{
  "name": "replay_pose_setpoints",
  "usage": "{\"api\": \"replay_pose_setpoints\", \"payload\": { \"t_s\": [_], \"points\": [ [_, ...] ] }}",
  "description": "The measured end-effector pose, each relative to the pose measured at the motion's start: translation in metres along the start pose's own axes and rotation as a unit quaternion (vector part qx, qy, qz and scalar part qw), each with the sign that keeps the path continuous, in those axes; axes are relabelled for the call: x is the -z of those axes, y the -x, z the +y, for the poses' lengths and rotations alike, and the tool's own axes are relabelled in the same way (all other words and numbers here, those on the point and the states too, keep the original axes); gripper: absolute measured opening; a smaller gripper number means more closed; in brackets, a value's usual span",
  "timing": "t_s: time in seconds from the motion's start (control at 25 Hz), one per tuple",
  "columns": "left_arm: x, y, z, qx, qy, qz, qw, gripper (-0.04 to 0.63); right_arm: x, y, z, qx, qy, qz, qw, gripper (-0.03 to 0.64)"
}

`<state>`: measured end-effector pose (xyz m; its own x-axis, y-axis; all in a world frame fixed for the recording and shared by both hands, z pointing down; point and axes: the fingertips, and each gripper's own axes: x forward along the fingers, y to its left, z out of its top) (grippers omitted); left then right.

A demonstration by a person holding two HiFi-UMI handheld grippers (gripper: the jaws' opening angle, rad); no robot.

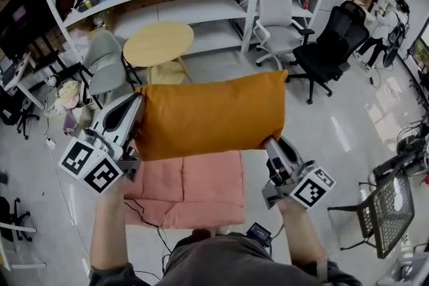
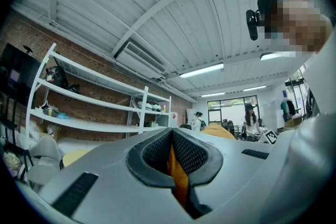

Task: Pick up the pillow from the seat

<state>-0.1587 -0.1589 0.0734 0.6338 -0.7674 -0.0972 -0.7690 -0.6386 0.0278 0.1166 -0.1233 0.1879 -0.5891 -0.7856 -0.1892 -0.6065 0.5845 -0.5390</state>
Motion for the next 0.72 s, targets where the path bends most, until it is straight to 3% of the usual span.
{"api": "replay_pose_setpoints", "payload": {
  "t_s": [0.72],
  "points": [
    [0.013, -0.015, 0.026, -0.006, 0.015, 0.009, 0.9998, 0.009, 0.008, -0.025, -0.016, 0.011, -0.006, 0.020, 1.000, 0.086]
  ]
}}
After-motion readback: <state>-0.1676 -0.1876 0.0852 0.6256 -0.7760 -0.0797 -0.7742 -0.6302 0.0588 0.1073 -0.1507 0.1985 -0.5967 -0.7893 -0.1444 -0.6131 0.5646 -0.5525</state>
